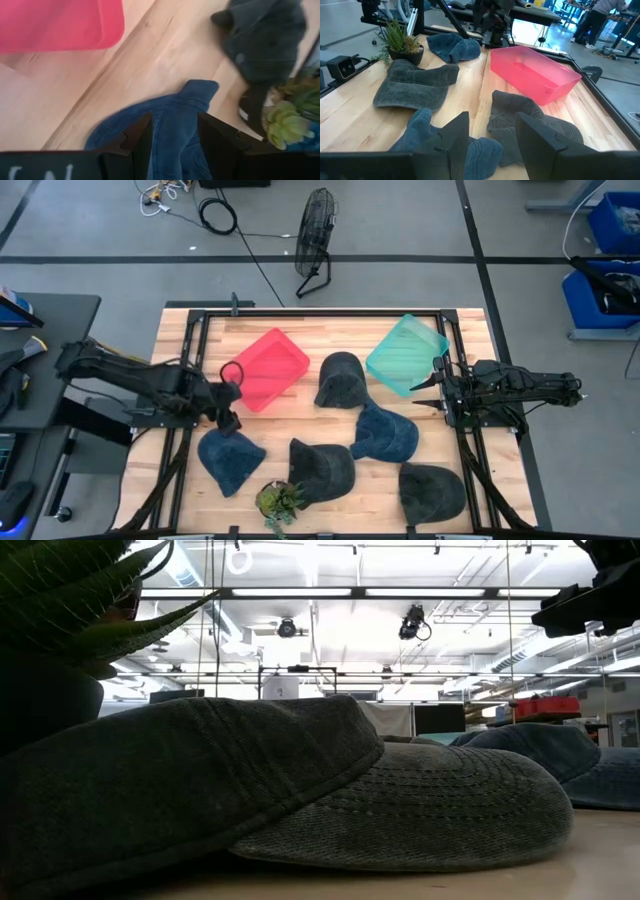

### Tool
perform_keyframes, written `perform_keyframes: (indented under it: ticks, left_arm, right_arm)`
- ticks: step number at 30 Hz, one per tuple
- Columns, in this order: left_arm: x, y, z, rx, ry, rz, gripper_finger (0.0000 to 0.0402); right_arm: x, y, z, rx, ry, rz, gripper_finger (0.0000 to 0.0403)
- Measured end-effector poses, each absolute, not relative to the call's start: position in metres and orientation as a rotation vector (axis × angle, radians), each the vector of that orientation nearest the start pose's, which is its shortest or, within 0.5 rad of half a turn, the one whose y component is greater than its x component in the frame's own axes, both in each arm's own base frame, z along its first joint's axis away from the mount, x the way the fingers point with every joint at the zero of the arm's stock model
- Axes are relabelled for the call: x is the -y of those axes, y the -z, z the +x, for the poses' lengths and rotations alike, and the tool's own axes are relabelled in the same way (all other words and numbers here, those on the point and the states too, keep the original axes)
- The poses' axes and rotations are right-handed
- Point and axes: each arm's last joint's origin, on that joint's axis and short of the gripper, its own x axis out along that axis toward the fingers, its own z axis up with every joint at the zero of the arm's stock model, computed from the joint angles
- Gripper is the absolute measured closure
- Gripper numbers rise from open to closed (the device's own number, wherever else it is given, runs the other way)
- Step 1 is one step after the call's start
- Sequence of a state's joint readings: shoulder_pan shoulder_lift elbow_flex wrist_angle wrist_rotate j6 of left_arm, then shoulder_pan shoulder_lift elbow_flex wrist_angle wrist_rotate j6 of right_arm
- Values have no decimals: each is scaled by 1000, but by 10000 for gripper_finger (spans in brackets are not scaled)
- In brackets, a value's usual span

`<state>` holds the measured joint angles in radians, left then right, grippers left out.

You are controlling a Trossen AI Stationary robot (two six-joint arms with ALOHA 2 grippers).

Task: Pick & Place hat
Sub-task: Put the left blue cap into the pink bin

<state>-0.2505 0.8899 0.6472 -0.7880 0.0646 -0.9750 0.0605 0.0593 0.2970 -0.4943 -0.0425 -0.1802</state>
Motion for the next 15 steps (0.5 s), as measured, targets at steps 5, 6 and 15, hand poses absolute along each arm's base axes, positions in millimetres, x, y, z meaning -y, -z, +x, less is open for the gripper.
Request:
perform_keyframes:
  ticks: [5,6,15]
  left_arm:
    - [53,-216,154,-1136,-262,-753,243]
    - [56,-215,154,-1149,-264,-755,243]
    - [76,-202,155,-1233,-314,-755,243]
  right_arm:
    - [-6,-211,74,-246,-124,-217,238]
    - [-5,-210,74,-246,-125,-266,238]
    - [-5,-208,73,-244,-173,-772,238]
